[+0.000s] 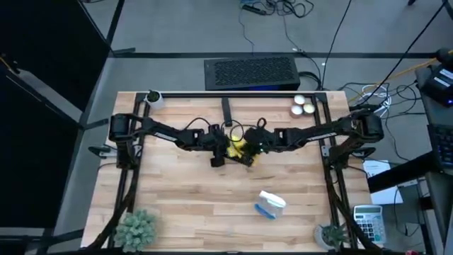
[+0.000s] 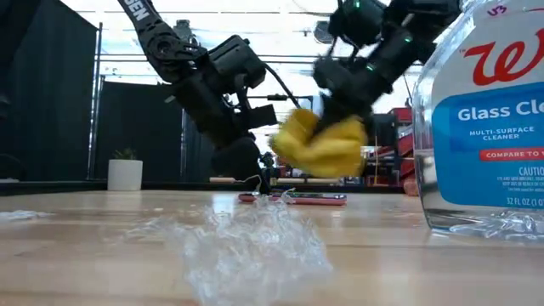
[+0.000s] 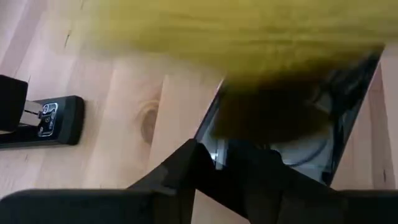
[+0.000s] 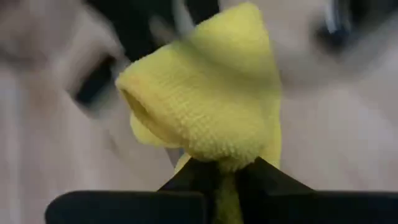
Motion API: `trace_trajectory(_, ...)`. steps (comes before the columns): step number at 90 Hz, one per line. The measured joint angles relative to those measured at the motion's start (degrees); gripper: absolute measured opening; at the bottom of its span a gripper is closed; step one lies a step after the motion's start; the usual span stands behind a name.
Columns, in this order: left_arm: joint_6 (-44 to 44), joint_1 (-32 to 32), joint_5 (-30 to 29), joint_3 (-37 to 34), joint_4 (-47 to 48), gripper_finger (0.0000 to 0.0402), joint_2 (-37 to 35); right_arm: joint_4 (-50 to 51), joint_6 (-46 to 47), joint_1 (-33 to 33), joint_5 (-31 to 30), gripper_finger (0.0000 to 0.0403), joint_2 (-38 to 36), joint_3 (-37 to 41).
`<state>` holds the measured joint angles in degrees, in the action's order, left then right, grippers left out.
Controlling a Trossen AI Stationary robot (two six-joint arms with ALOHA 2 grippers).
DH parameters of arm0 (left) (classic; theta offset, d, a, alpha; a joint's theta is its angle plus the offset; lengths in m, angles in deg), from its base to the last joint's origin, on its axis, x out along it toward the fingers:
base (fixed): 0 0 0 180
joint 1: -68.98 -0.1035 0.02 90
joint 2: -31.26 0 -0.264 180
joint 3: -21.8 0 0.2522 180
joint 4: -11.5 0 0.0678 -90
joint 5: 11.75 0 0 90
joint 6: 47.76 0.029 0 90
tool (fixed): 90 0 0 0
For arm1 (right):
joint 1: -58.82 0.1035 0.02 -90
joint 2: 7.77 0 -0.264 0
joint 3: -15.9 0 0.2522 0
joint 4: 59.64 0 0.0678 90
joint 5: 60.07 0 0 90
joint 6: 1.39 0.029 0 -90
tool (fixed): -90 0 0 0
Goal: Apply microfiber cloth
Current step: Wipe the front of the pink cellphone with a yellow microfiber cloth
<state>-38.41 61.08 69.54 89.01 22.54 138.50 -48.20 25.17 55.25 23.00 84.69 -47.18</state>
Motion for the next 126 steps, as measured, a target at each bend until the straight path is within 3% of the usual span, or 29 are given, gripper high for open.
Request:
trace_trajectory(14,0.0,0.0,0.0,0.0,0.0,0.0093,0.0,-11.1,0.5,0.1,2.9,0.0016,8.4,0.1)
trace_trajectory(25,0.0,0.0,0.0,0.0,0.1,0.0093,0.0,-12.1,2.6,0.3,4.5,0.0016,14.1,-0.1)
trace_trajectory(37,0.0,0.0,0.2,0.0,0.4,0.0093,0.0,-5.5,5.8,0.5,7.7,0.0016,14.1,-0.6)
trace_trajectory(67,0.0,0.0,0.3,0.0,0.4,0.0093,0.0,23.9,6.7,3.8,9.2,0.0016,4.2,-0.1)
trace_trajectory(76,0.0,0.0,0.2,0.0,0.2,0.0093,0.0,26.7,7.3,3.8,8.8,0.0016,0.4,0.4)
trace_trajectory(89,0.0,0.1,0.1,0.2,0.2,0.0093,0.0,12.9,5.2,3.7,2.2,0.0016,-4.1,0.0)
trace_trajectory(100,0.0,0.1,0.0,0.2,0.2,0.0093,0.0,6.8,2.3,3.1,-1.7,0.0016,-1.6,0.1)
trace_trajectory(114,-0.1,0.1,-0.1,0.2,0.1,0.0093,0.0,1.5,1.5,0.9,-1.4,0.0016,6.5,0.0)
trace_trajectory(126,-0.1,0.1,-0.1,0.2,0.2,0.0093,0.0,4.5,3.4,0.5,1.3,0.0016,11.0,-0.5)
